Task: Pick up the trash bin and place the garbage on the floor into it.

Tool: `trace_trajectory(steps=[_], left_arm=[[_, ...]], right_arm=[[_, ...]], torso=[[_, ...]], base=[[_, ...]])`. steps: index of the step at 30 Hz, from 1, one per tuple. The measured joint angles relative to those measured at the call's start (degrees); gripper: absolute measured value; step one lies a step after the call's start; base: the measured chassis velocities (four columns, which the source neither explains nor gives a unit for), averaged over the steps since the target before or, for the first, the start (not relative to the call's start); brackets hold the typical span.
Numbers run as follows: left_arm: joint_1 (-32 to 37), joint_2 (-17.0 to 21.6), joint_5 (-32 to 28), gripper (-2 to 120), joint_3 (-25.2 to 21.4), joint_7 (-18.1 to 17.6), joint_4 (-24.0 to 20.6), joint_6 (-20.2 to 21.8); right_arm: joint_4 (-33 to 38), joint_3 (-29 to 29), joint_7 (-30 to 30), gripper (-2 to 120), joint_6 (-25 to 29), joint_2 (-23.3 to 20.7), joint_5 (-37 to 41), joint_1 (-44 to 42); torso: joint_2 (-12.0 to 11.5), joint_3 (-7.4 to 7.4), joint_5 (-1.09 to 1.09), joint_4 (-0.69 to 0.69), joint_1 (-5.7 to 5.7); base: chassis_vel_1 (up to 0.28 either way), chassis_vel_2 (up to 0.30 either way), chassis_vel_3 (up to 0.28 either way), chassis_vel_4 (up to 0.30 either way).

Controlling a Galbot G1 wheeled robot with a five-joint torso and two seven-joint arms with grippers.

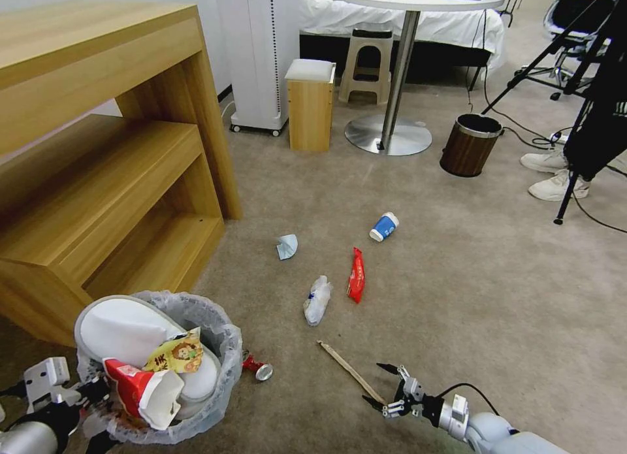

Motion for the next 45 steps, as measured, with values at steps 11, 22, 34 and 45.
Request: trace_trajectory(steps=[11,22,34,45], left_arm=[[0.22,-0.08,-0.51,0,-0.62,-0.04,0.00,-0.27],[0.36,0.21,-0.78,0,-1.06,-0.06,0.01,-0.45],[0.27,0.69,-0.89,0,-0.78,-0.09,0.02,-0.92],[0.16,1.00,-0.88,0,-0.54,-0.09,0.03,-1.10]], right_arm=[[-2.49,-2.91,1.87,99,-0.07,2.21,0.13,1.33],[-3.71,-3.79,3.27,98,-0.09,3.44,-0.62,1.67],[-6.00,-2.96,6.91,98,-0.13,4.64,-2.45,1.02],[-7.20,-1.43,9.25,97,-0.11,5.01,-4.57,0.26]], torso=[[0.00,0.00,-0.01,0.00,0.00],[0.00,0.00,0.00,0.01,0.00],[0.00,0.00,0.00,0.01,0.00],[0.00,0.00,0.00,0.01,0.00]], base=[[0.000,0.000,0.000,0.000],[0.000,0.000,0.000,0.000],[0.000,0.000,0.000,0.000],[0.000,0.000,0.000,0.000]])
